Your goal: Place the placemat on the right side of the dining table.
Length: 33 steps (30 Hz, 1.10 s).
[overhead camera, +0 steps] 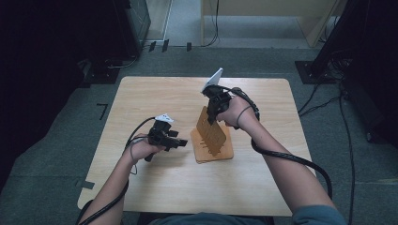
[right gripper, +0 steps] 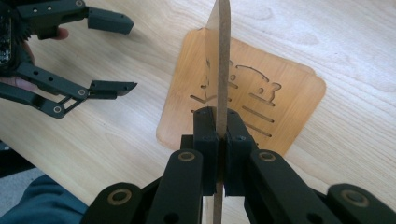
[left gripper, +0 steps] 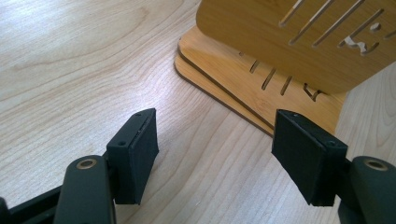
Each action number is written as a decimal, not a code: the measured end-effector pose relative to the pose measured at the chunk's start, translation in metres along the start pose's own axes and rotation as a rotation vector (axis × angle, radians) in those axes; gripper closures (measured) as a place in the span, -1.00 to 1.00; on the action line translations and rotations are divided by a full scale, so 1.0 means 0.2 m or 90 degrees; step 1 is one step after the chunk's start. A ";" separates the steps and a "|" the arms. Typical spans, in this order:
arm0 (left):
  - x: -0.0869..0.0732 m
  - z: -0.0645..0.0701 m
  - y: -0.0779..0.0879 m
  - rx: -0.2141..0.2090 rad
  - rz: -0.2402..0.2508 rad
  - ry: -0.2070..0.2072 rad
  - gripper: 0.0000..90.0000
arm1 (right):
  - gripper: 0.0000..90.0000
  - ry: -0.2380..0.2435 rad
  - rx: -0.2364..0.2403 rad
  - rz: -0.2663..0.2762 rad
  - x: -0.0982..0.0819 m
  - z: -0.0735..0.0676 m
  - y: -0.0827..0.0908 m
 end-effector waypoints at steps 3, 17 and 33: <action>0.00 0.00 0.00 0.001 -0.001 0.001 -0.32 | 0.94 -0.004 -0.002 -0.002 -0.01 0.02 0.00; 0.00 0.00 0.00 0.005 0.000 0.000 -0.32 | 0.94 -0.025 -0.002 0.000 -0.03 0.09 0.03; 0.00 0.01 -0.01 0.006 -0.003 -0.003 -0.32 | 0.94 -0.048 -0.022 -0.003 -0.03 0.19 0.07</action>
Point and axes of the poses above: each handheld gripper's, and its own axes: y roughly backward along the jaws, x roughly out of its top, z roughly to its right, the point moved 1 cm from there along -y, roughly forward along the jaws, and after that the axes turned 5 degrees about x, right-handed, at the moved point
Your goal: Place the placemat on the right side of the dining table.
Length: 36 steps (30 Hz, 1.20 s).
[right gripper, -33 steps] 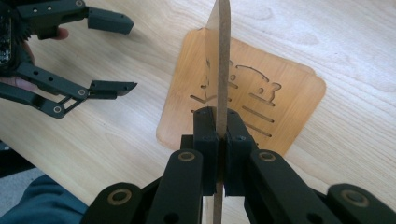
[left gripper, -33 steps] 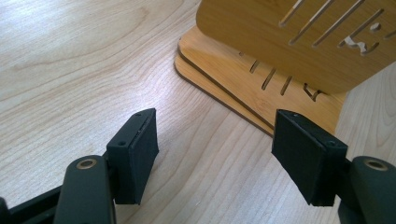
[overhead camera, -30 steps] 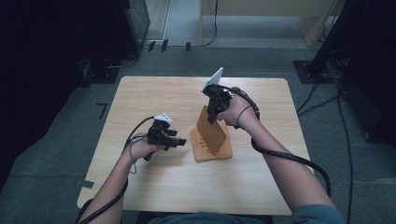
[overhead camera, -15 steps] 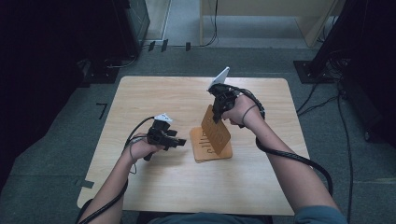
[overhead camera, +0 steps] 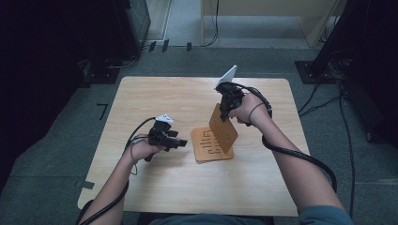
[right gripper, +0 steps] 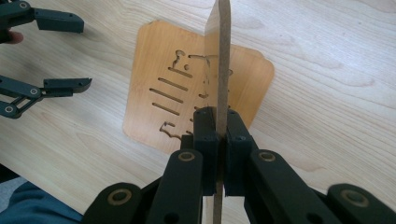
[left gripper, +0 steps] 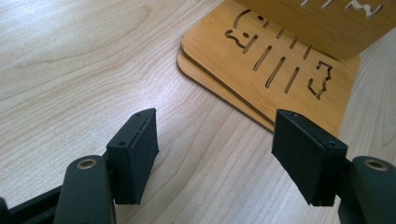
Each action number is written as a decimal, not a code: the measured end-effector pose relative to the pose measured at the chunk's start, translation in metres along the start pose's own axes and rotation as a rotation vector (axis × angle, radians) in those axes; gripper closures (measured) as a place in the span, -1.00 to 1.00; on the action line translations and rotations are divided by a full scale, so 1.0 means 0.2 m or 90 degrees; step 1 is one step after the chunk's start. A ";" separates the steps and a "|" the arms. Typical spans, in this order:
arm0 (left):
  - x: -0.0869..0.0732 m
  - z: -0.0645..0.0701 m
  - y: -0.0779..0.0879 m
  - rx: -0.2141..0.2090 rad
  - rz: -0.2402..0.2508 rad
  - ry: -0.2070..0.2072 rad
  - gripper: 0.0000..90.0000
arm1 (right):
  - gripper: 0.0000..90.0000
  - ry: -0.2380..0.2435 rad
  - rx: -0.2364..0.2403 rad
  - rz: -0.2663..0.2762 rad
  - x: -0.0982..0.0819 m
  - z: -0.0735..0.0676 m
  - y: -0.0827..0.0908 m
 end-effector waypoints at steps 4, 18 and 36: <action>0.01 0.01 0.01 0.000 0.005 -0.006 -0.32 | 0.94 -0.003 -0.001 0.003 0.00 0.02 0.01; 0.01 0.01 0.00 0.002 0.007 -0.009 -0.32 | 0.94 -0.029 -0.004 0.005 0.00 0.09 0.04; -0.01 0.01 -0.04 0.017 0.001 -0.016 -0.34 | 0.94 -0.052 -0.005 0.009 -0.03 0.20 0.06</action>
Point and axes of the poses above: each handheld gripper's, and its own axes: y roughly backward along the jaws, x roughly out of its top, z roughly to its right, the point moved 1 cm from there along -y, roughly forward along the jaws, and after that the axes turned 5 degrees about x, right-handed, at the moved point
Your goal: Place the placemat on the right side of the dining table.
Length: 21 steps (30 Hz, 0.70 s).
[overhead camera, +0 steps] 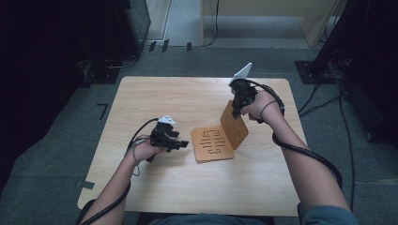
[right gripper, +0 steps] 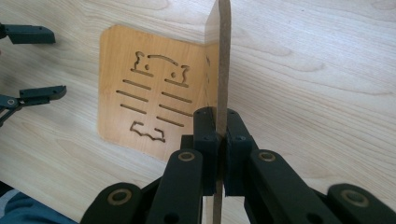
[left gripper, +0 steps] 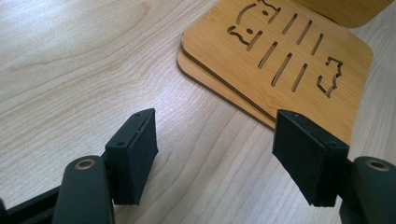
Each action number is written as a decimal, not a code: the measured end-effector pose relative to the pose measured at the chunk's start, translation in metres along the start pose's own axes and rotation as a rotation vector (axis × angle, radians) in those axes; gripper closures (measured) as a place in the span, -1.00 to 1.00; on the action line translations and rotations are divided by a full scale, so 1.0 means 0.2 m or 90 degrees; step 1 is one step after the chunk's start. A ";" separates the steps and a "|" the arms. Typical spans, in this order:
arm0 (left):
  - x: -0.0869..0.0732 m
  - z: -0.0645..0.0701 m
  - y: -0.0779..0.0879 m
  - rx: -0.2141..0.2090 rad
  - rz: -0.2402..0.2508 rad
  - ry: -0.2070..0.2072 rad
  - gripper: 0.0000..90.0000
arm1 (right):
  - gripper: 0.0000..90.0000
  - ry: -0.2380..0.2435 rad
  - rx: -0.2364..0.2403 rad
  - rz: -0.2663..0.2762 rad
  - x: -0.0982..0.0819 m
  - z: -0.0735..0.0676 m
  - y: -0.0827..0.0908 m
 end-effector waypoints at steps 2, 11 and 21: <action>0.00 0.00 0.00 0.001 -0.001 -0.002 -0.34 | 0.94 -0.007 0.001 0.000 0.00 0.01 0.00; 0.00 -0.01 -0.01 0.009 0.002 -0.007 -0.35 | 0.94 -0.014 0.003 0.011 -0.02 0.06 0.03; -0.01 -0.01 -0.02 0.019 0.003 -0.012 -0.37 | 0.94 -0.030 -0.001 0.007 -0.02 0.13 0.03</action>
Point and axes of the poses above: each handheld gripper's, and its own axes: y roughly backward along the jaws, x roughly out of its top, z roughly to its right, the point moved 1 cm from there along -y, roughly forward along the jaws, and after that the axes turned 5 degrees about x, right-handed, at the moved point
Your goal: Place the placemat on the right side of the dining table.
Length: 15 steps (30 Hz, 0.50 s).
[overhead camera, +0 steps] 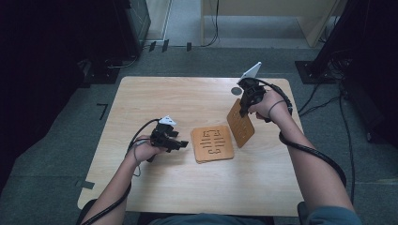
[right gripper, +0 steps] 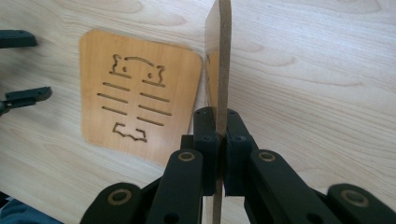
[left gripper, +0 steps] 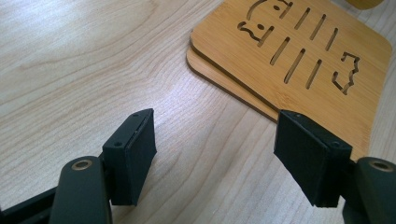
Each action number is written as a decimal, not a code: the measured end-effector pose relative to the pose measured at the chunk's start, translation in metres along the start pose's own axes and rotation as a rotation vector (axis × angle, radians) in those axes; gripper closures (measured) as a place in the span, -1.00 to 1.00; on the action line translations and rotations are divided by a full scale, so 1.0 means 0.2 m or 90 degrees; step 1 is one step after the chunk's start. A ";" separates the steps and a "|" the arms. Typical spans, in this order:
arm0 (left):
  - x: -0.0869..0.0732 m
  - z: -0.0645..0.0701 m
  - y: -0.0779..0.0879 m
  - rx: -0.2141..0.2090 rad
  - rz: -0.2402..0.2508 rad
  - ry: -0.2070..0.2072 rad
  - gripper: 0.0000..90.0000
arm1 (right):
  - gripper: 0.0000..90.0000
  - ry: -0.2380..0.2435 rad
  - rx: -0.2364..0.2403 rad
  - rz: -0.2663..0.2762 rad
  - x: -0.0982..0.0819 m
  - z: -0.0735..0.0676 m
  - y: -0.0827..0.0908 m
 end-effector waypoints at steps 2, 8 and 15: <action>0.00 0.00 0.00 0.003 0.004 0.000 -0.37 | 0.94 -0.002 -0.002 0.004 0.00 0.01 0.00; 0.00 0.00 0.00 0.007 0.002 -0.004 -0.37 | 0.94 -0.004 -0.004 0.014 0.00 0.04 0.01; 0.00 0.01 0.00 0.010 0.006 -0.010 -0.38 | 0.94 -0.012 -0.006 0.016 0.00 0.07 0.02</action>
Point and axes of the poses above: each handheld gripper's, and its own axes: y roughly backward along the jaws, x roughly out of its top, z roughly to its right, the point moved 1 cm from there along -y, roughly forward along the jaws, and after that the axes turned 5 degrees about x, right-handed, at the moved point
